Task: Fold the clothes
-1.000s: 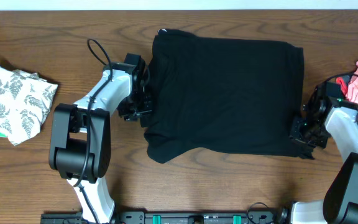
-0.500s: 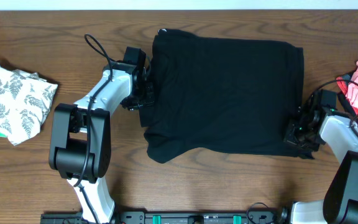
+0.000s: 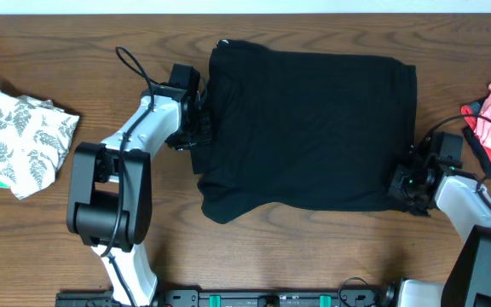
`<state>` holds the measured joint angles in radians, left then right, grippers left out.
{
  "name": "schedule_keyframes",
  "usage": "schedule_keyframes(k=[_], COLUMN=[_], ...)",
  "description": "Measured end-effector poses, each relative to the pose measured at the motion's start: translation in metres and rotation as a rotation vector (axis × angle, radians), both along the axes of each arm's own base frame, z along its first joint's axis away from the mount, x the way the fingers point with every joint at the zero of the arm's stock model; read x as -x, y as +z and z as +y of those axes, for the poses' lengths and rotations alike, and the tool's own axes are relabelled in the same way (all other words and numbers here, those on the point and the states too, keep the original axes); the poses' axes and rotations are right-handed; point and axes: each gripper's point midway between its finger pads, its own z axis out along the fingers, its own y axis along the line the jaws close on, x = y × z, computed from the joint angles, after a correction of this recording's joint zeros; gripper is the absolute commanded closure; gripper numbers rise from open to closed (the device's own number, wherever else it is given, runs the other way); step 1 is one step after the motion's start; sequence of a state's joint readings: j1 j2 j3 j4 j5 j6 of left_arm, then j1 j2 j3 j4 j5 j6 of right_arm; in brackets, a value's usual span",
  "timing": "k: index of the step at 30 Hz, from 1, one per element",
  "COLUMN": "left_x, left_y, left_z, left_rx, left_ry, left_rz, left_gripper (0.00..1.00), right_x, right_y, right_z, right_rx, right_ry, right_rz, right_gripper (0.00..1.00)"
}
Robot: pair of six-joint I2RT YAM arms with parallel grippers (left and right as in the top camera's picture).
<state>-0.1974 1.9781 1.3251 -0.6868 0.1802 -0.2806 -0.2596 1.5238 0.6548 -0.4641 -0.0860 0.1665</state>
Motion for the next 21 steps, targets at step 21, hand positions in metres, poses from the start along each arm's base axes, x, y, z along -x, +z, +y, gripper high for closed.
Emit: schedule_keyframes(k=[21], left_x=[-0.017], left_y=[0.060], left_z=[-0.012], left_rx=[0.084], left_ry=[-0.011], left_rz=[-0.174], left_gripper=[0.63], right_x=[-0.001], right_y=[-0.001], right_z=[0.001], right_rx=[-0.005], right_ry=[0.002], right_rz=[-0.013], right_gripper=[0.99])
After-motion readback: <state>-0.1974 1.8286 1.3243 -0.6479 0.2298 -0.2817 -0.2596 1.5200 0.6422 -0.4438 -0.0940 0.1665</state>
